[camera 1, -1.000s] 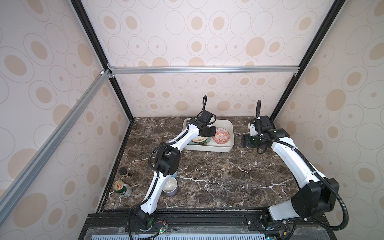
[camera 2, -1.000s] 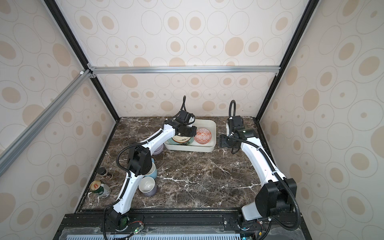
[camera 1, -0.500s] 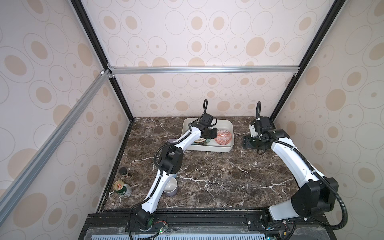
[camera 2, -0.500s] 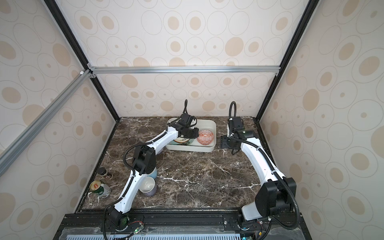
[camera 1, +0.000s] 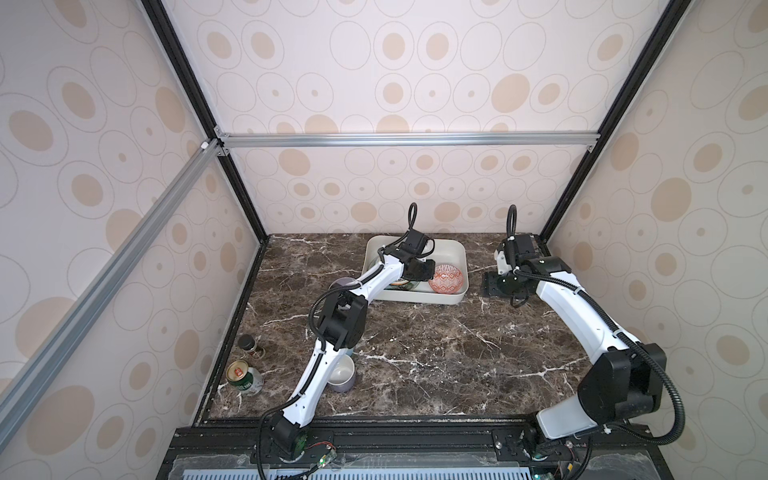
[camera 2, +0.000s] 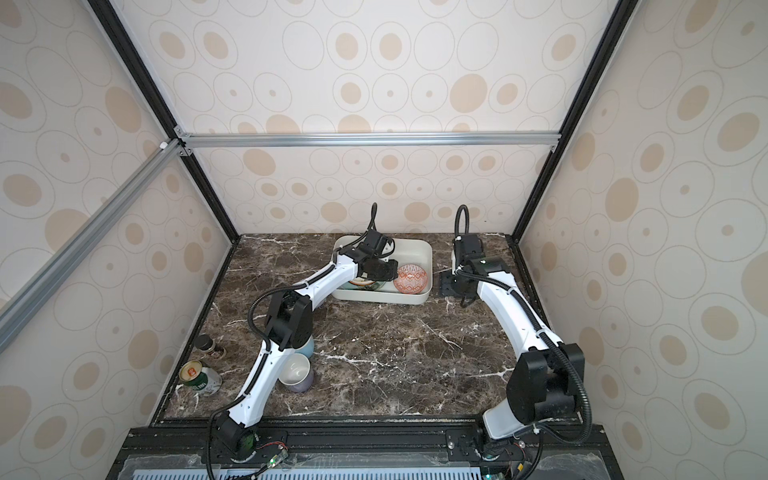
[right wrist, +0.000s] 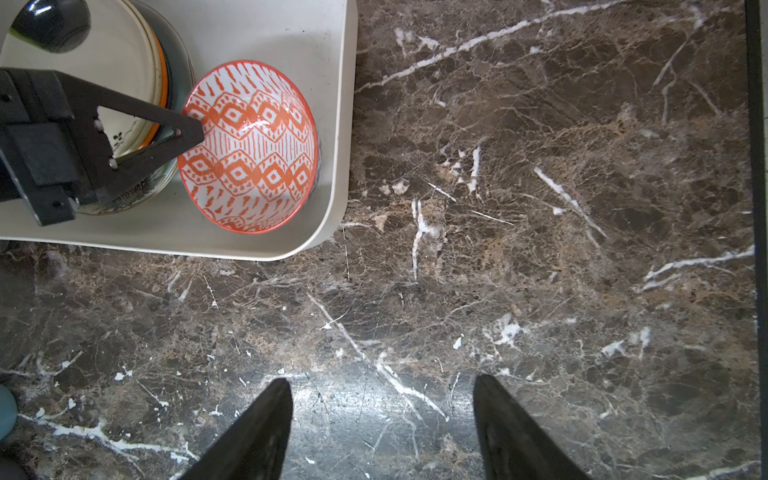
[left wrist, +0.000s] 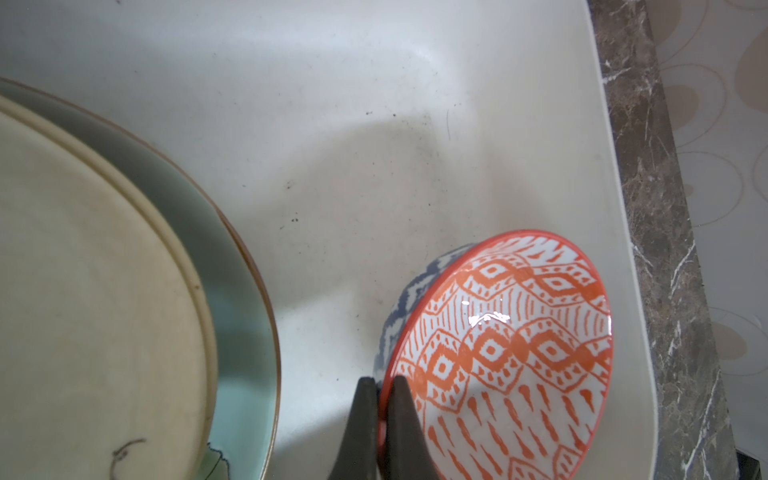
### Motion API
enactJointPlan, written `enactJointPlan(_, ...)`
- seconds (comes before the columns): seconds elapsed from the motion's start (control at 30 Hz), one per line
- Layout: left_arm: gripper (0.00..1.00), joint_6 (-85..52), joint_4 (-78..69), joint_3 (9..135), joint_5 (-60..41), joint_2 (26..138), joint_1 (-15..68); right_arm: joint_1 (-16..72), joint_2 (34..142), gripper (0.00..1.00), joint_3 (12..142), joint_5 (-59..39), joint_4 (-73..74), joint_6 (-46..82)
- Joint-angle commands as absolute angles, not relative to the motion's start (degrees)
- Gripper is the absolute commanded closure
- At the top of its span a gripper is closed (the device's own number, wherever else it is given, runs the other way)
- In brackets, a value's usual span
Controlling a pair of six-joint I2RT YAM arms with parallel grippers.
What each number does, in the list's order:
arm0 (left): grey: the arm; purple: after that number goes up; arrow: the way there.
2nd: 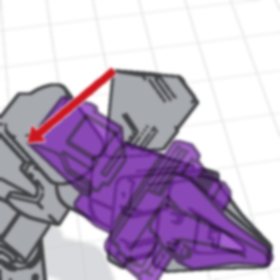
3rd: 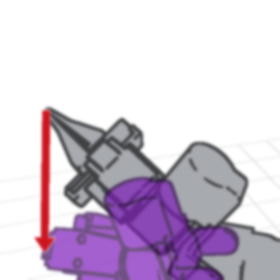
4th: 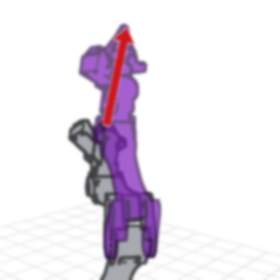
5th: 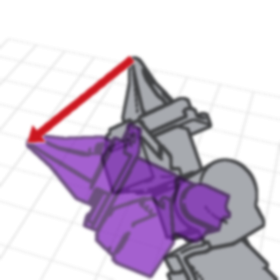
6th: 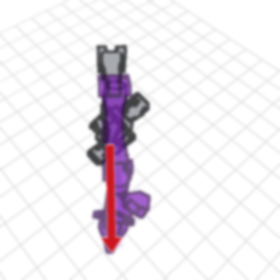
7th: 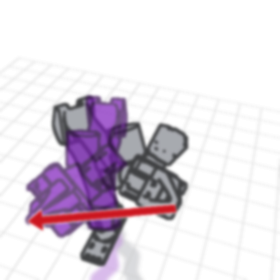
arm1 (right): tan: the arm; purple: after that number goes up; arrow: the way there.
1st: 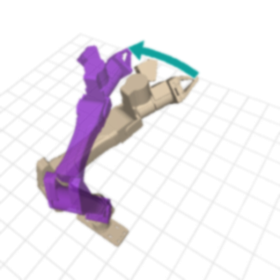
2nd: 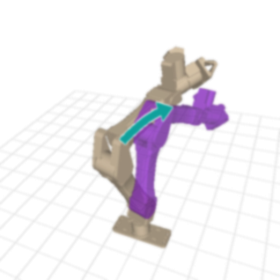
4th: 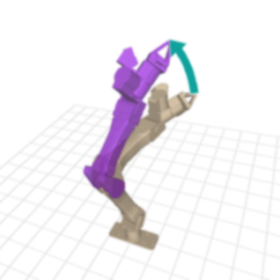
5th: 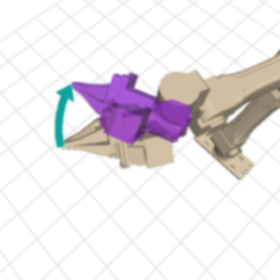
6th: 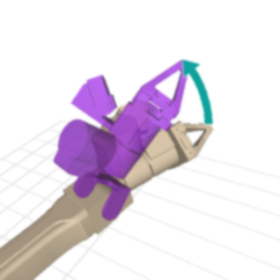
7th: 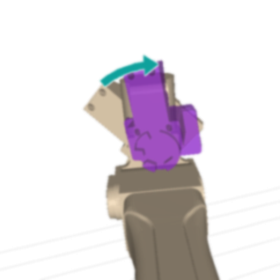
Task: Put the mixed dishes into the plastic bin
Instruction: 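Lower the orange-patterned bowl into the bin and open the left gripper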
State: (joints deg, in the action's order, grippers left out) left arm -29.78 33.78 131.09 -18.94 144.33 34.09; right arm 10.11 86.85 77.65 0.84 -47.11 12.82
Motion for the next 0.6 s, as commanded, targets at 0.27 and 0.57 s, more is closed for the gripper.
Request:
enactJointPlan(0.27,1.0,-27.7,34.8,128.6,-18.9,139.7,36.4,9.9,85.2,0.28,75.9,0.3,-47.1,13.8)
enactJointPlan(0.57,1.0,-27.8,33.4,121.1,-17.5,135.5,38.1,9.8,84.2,0.28,75.1,0.1,-46.9,13.8)
